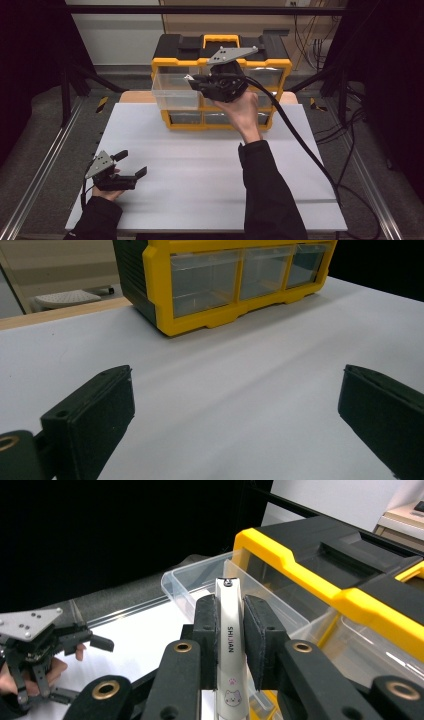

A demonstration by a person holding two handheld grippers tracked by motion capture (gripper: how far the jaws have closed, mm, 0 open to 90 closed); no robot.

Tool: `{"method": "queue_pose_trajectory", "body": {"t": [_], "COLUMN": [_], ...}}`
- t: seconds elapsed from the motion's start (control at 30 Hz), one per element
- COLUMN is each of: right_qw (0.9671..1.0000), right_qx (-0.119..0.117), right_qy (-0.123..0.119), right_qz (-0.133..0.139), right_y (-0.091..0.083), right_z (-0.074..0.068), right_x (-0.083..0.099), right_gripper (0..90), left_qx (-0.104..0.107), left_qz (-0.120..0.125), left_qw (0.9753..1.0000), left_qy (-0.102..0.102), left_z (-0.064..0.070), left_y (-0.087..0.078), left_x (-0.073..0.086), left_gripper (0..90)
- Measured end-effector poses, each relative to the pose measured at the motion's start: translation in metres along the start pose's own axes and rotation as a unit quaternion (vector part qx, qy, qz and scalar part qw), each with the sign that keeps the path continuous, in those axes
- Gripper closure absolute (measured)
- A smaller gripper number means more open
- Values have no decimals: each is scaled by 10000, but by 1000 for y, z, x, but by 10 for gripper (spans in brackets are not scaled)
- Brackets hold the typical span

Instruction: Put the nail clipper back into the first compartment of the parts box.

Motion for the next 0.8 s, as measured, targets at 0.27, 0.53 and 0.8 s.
{"method": "queue_pose_trajectory", "body": {"t": [0.27, 0.53, 0.8], "right_qw": [10000, 9999, 9998], "right_qx": [52, 39, 54], "right_qy": [44, 103, 160], "right_qz": [9, -50, -67], "right_y": [12, 25, 36], "right_z": [3, 8, 11], "right_x": [-9, -12, -18], "right_gripper": [772, 772, 772], "left_qx": [-8, -11, -3], "left_qz": [6, 6, 11], "left_qw": [10000, 10000, 10000], "left_qy": [-6, -15, -20], "left_z": [0, -1, -1], "left_y": [0, 0, 0], "left_x": [0, 0, 0], "left_gripper": [18, 18, 18]}}
Point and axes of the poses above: each handheld gripper's, and its own axes: y roughly forward along the jaws, x roughly out of its underside, z roughly to its right, the point moved 4 cm from there along y, roughly forward along the jaws, and after that the axes turned 13 degrees about -z, right-handed, at the moved point
